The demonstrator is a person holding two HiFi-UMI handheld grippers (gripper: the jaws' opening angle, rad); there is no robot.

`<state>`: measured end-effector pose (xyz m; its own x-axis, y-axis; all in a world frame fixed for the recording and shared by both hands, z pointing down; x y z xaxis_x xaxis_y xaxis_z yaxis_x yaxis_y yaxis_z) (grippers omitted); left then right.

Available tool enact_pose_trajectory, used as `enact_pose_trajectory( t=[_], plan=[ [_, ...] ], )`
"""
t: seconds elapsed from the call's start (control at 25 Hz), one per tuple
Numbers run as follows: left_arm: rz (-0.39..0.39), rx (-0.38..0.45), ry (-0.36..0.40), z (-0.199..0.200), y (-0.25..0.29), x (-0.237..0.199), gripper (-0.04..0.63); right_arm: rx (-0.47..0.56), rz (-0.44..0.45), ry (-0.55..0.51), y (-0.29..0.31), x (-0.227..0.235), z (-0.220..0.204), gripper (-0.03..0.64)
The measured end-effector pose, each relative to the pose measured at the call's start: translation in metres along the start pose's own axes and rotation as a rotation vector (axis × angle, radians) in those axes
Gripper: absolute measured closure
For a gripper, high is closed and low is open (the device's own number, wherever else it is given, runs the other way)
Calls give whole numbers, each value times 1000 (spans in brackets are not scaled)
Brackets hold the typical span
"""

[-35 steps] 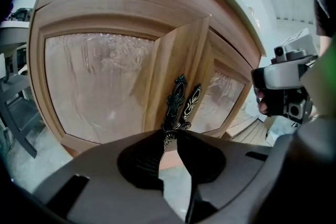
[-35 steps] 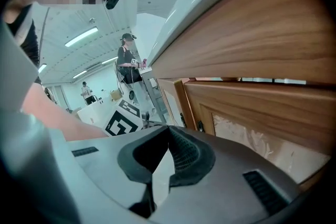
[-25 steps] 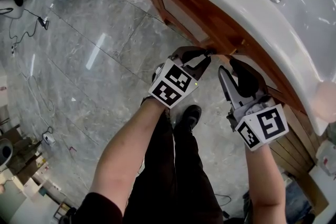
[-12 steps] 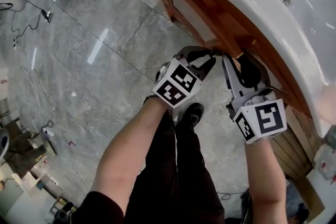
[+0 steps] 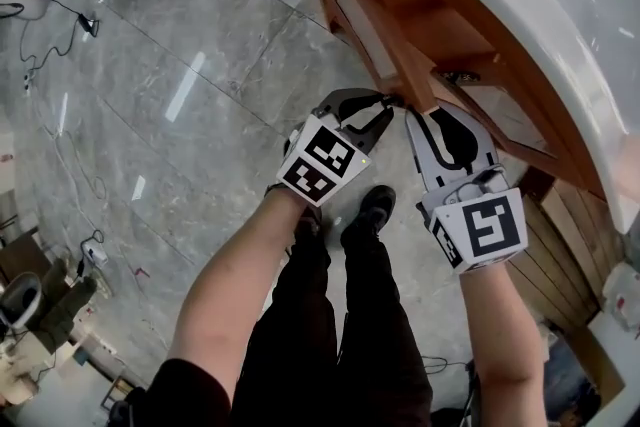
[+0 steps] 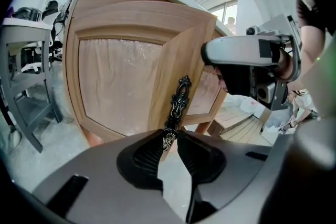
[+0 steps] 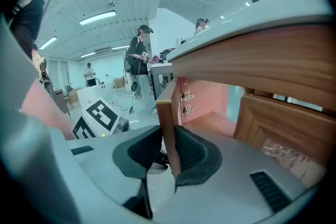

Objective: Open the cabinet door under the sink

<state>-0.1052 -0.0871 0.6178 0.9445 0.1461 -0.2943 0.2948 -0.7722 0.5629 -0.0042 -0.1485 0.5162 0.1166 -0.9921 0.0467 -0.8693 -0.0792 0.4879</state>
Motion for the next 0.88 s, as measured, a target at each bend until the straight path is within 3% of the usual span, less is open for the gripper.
enact_pose_trajectory(
  t=[0.4,0.88],
  plan=[
    [1,-78,-11,-28,-70,-12,497,-13,-81,55,5,-42,10,525],
    [49,-42,-20,-48,-119,-38,489,-25,-31,64,25,-88,18,523]
  ],
)
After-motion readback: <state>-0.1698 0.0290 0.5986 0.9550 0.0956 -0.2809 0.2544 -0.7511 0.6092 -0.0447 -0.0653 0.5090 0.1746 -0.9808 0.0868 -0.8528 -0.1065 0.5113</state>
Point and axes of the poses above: the fingertips, and each gripper's own axes: y forward along the fingers, x to its right, z out of its top, the point moved 8 cm from there along -y, backward along the fingers, and after that the axes turned 5 degrees about -y, right-handed, at the moved point
